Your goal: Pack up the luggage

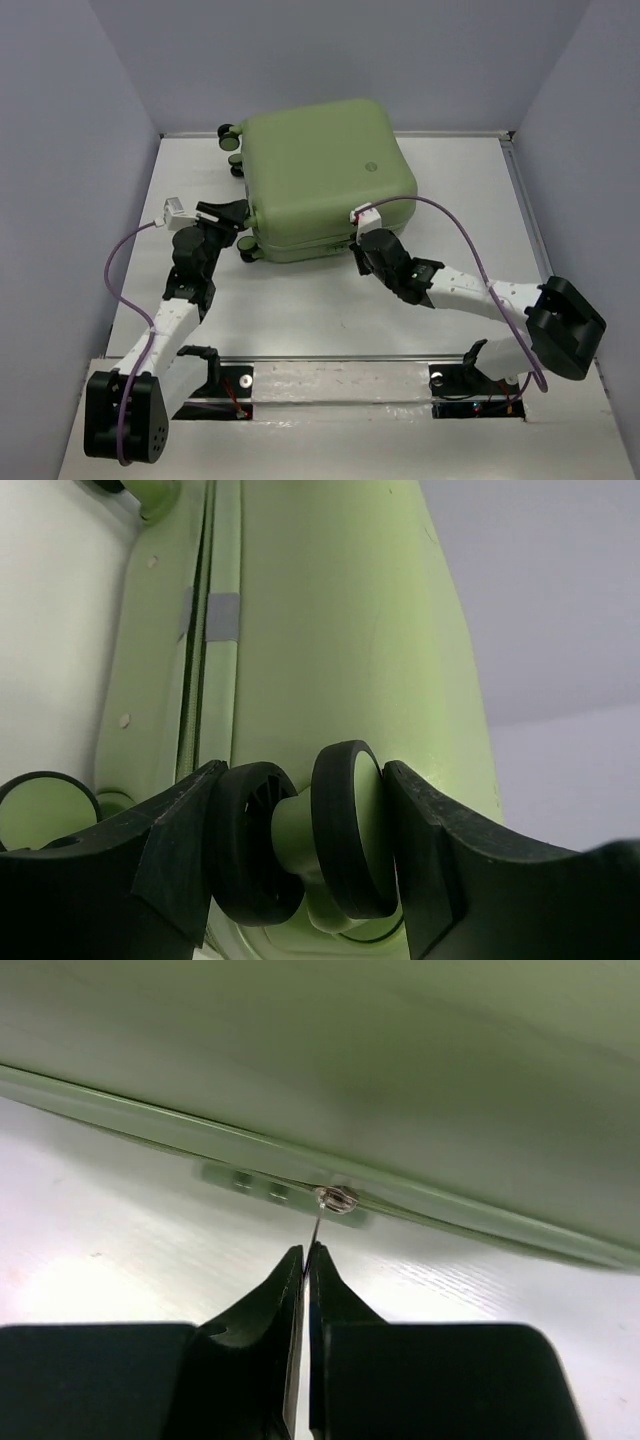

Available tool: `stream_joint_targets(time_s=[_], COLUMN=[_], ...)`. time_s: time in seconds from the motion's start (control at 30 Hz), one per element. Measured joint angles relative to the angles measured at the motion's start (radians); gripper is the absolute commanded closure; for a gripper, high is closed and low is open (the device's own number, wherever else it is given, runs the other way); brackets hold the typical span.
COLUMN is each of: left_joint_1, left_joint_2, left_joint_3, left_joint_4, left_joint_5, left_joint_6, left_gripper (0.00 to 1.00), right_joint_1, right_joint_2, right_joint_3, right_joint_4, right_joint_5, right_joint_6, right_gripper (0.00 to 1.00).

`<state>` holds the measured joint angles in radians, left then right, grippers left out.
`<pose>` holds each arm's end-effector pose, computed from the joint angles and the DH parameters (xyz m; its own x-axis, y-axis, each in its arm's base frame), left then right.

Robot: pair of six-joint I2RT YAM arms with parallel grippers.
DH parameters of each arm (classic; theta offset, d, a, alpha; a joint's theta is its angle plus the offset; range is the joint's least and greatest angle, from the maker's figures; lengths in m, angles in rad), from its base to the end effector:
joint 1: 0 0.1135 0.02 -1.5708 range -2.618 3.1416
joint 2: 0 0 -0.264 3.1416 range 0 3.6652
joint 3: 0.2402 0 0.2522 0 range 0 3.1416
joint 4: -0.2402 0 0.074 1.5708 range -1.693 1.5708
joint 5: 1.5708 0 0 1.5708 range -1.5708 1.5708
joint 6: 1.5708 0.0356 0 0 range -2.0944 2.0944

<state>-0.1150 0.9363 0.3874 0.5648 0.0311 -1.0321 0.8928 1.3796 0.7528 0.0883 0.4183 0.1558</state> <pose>0.2118 -0.0256 0.2512 -0.1169 -0.8502 -0.5134 0.0882 0.5060 -0.8580 0.1962 0.2206 0.2230 -0.3943 -0.2635 -0.8804 -0.4371 0.8965 -0.0726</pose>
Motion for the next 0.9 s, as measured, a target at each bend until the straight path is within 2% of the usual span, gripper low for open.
stream_joint_targets(time_s=[0.1,0.27,0.37,0.53,0.67,0.77,0.9], left_joint_1=[-0.035,-0.072,-0.075,-0.117,-0.146,-0.148,-0.15], left_joint_2=[0.004,0.008,-0.016,-0.059,-0.077,-0.112,-0.164], left_joint_3=[-0.001,-0.002,-0.002,-0.015,-0.015,0.011,0.111], left_joint_4=[0.008,0.018,-0.005,-0.026,-0.044,-0.137,-0.347], left_joint_5=[0.05,0.074,0.086,0.117,0.125,0.146,0.19], left_joint_6=[-0.006,-0.009,-0.003,0.01,0.024,0.059,0.14], left_gripper=[0.94,0.94,0.94,0.94,0.94,0.94,0.94], right_joint_1=[0.025,0.171,0.187,0.16,0.187,0.222,0.235], right_joint_2=[0.016,0.261,0.276,0.196,0.26,0.347,0.354], right_joint_3=[0.046,0.273,0.276,0.191,0.235,0.312,0.314], right_joint_4=[-0.027,-0.021,-0.002,0.013,0.045,0.092,0.129], right_joint_5=[-0.11,-0.173,-0.182,-0.24,-0.249,-0.235,-0.24], right_joint_6=[0.026,0.045,0.053,0.084,0.082,0.058,0.034], right_gripper=[0.93,0.93,0.93,0.93,0.93,0.93,0.93])
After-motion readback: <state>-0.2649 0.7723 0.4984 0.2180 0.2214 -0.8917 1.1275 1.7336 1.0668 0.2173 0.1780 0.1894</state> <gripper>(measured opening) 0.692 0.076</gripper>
